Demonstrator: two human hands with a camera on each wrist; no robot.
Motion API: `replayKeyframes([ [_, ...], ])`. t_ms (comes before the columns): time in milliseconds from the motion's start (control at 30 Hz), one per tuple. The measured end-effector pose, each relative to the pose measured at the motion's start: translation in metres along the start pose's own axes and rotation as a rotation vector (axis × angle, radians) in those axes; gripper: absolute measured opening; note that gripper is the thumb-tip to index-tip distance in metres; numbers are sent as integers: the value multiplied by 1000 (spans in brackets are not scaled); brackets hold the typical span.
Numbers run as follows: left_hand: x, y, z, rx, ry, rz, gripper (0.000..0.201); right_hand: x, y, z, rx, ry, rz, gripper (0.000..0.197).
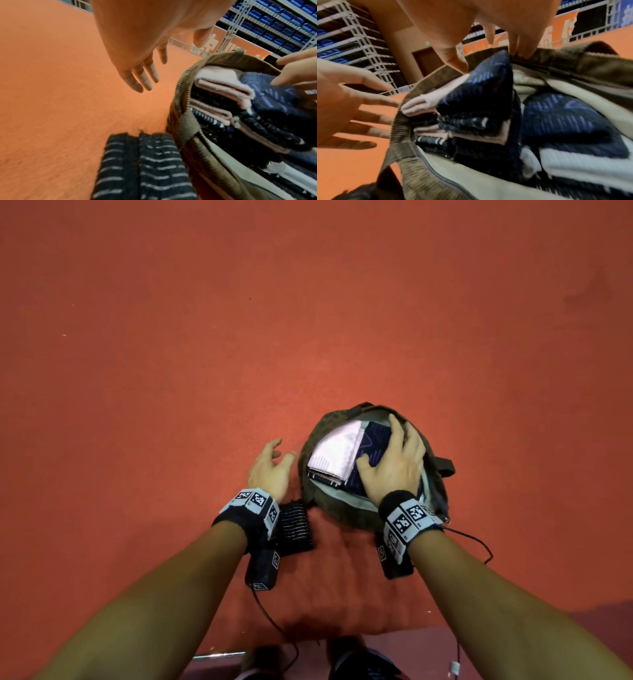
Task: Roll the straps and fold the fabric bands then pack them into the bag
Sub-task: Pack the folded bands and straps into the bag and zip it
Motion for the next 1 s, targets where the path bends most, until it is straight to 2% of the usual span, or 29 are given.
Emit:
replayKeyframes([
  [67,4,11,12,23,-31,9,44,-9,36,7,52,-54,160,69],
  [133,7,29,19,72,-31,19,38,-31,75,-1,153,0,326,54],
  [200,8,55,24,127,-23,52,34,-65,103,-25,238,171,438,39],
  [267,7,86,26,155,7,111,29,-100,109,-58,262,359,441,30],
  [333,2,119,22,146,69,196,19,-125,94,-90,217,473,326,30],
  [400,-7,148,13,90,128,282,9,-141,68,-113,144,502,165,36],
  [433,-12,159,9,57,152,318,11,-146,56,-120,123,490,104,40],
  [533,-27,180,-5,-26,209,397,47,-153,35,-129,145,433,10,48],
  [567,-33,180,-7,-67,221,427,52,-155,30,-131,152,430,-19,51],
  [600,-37,177,-8,-130,232,449,47,-155,25,-134,150,444,-54,53],
  [667,-42,175,-13,-249,240,499,24,-160,10,-143,130,502,-158,61],
  [700,-43,173,-15,-301,241,521,23,-164,2,-148,126,542,-223,68],
  [800,-46,171,-26,-332,282,524,57,-177,-17,-164,108,646,-348,86],
  [867,-47,170,-28,-330,271,536,59,-183,-20,-168,209,687,-446,71],
  [933,-53,162,-30,-345,311,586,42,-188,-21,-170,342,711,-542,49],
  [1000,-62,147,-33,-382,363,620,20,-190,-21,-163,431,686,-620,51],
])
Point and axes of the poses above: each hand's wrist, its own x-axis towards the middle knuckle, its own z-axis out of the back of the hand, y = z × x, the point moved 9 cm from there along x, towards the middle knuckle, and after that the axes turned 12 degrees about -y, right-handed, at the moved point
